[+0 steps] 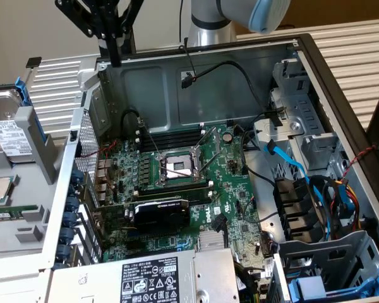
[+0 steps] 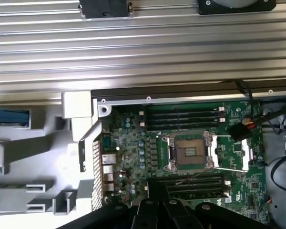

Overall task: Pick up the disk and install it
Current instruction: 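Reach for the disk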

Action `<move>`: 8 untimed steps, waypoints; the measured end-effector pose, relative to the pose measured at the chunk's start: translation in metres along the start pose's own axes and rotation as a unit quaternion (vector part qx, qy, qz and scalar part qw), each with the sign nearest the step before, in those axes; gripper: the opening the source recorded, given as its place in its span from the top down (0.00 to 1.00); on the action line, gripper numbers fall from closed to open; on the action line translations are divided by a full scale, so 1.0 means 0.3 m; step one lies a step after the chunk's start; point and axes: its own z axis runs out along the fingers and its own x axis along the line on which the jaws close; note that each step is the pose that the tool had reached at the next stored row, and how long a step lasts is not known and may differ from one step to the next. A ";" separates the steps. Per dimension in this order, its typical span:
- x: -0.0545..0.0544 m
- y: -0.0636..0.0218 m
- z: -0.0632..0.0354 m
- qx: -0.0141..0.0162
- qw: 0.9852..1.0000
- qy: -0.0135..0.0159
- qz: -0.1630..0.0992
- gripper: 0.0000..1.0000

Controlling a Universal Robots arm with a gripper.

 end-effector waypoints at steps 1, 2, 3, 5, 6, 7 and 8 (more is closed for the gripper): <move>0.015 0.002 0.000 0.000 1.000 0.000 0.000 0.89; 0.030 0.003 -0.001 0.000 1.000 0.000 0.000 0.89; 0.045 0.004 -0.001 0.000 1.000 0.000 0.000 0.89; 0.075 0.006 -0.001 0.000 1.000 0.000 0.000 0.89; 0.090 0.007 -0.002 0.001 1.000 0.000 0.000 0.89; 0.106 0.007 -0.002 0.001 1.000 0.000 0.000 0.89; 0.121 0.007 -0.002 0.001 1.000 0.000 0.000 0.89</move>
